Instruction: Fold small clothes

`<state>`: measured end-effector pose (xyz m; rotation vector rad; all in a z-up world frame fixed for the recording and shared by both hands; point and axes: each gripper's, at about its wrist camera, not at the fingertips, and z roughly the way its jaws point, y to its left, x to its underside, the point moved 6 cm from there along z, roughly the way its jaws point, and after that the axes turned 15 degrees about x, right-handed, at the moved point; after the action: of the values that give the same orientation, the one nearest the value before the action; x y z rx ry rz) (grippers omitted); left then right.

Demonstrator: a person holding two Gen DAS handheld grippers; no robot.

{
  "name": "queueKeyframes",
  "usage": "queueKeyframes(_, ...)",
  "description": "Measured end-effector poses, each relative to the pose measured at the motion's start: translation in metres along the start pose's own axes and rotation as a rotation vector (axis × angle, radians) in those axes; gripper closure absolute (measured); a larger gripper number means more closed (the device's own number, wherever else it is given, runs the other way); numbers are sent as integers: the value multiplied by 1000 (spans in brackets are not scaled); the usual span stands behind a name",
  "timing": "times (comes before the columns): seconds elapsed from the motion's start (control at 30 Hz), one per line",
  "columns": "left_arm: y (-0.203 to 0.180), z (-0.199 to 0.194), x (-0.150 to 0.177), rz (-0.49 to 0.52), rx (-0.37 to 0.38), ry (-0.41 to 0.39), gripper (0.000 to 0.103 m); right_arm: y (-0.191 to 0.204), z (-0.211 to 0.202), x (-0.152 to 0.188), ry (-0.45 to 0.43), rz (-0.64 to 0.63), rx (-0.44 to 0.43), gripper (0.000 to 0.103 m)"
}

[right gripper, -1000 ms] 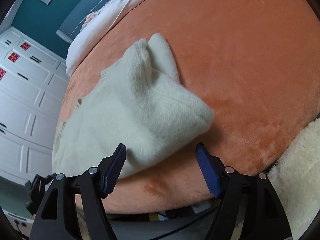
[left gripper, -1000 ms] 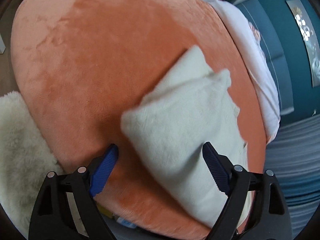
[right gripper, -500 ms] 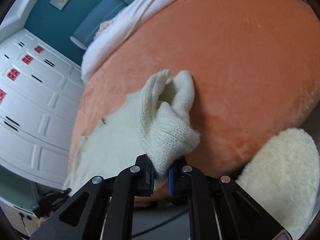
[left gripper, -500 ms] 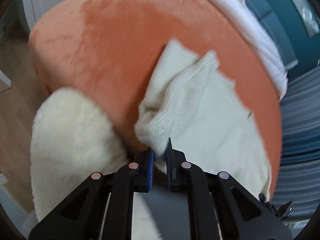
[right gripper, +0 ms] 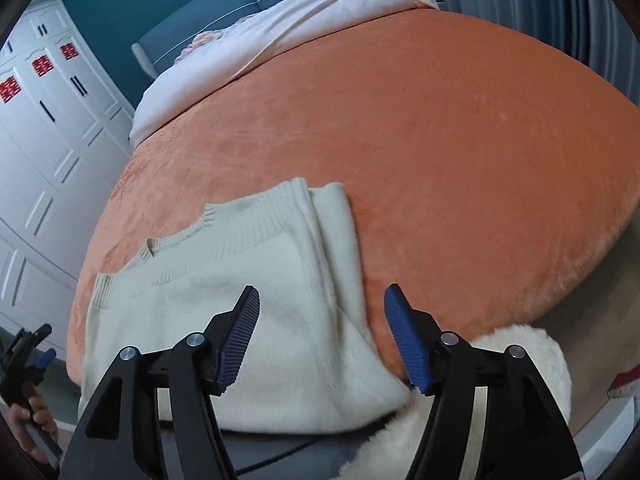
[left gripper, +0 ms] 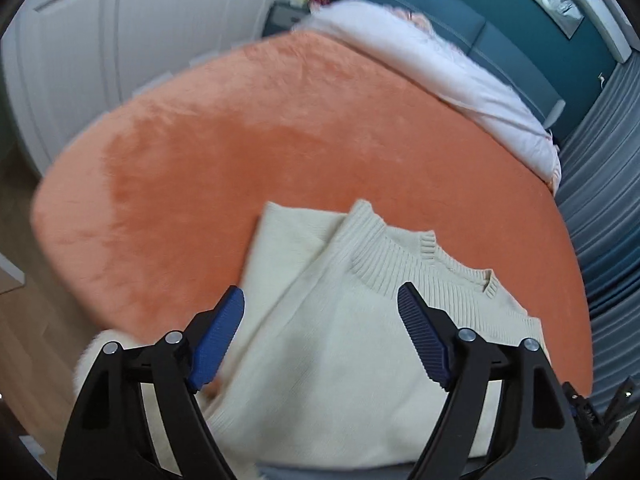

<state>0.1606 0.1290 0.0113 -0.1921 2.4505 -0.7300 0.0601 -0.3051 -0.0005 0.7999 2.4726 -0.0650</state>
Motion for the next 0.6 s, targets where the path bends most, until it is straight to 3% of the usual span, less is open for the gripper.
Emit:
queueKeyframes(0.07, 8, 37, 0, -74, 40, 93, 32, 15, 25, -3, 46, -11, -1, 39)
queueKeyframes(0.1, 14, 51, 2, -105, 28, 120, 48, 28, 38, -3, 66, -10, -5, 39)
queueKeyframes(0.13, 16, 62, 4, -103, 26, 141, 56, 33, 48, -3, 86, -8, -21, 42)
queueKeyframes(0.17, 17, 66, 4, -79, -3, 155, 87, 38, 53, -3, 100, -16, -37, 66)
queueKeyframes(0.2, 15, 63, 2, -73, -3, 158, 95, 43, 52, -5, 104, -32, -50, 92)
queueKeyframes(0.27, 8, 39, -7, -98, 76, 86, 96, 47, 15, -19, -10, -24, -129, 93)
queueKeyframes(0.33, -5, 13, -19, -59, 108, 25, 96, 50, -32, -30, -133, -35, -208, 94)
queueKeyframes(0.4, -5, 4, -22, -30, 69, -8, 96, 49, -53, -34, -209, -47, -205, 94)
queueKeyframes(0.43, 0, 11, -22, -21, 37, 7, 96, 46, -44, -34, -206, -47, -175, 94)
queueKeyframes(0.53, 32, 58, -6, -45, -62, 138, 95, 31, 40, -18, 1, -41, -53, 94)
queueKeyframes(0.57, 35, 71, -2, -47, -86, 160, 95, 24, 74, -6, 121, -31, -10, 94)
queueKeyframes(0.6, 33, 70, -3, -28, -102, 142, 94, 24, 83, -4, 139, 2, -31, 93)
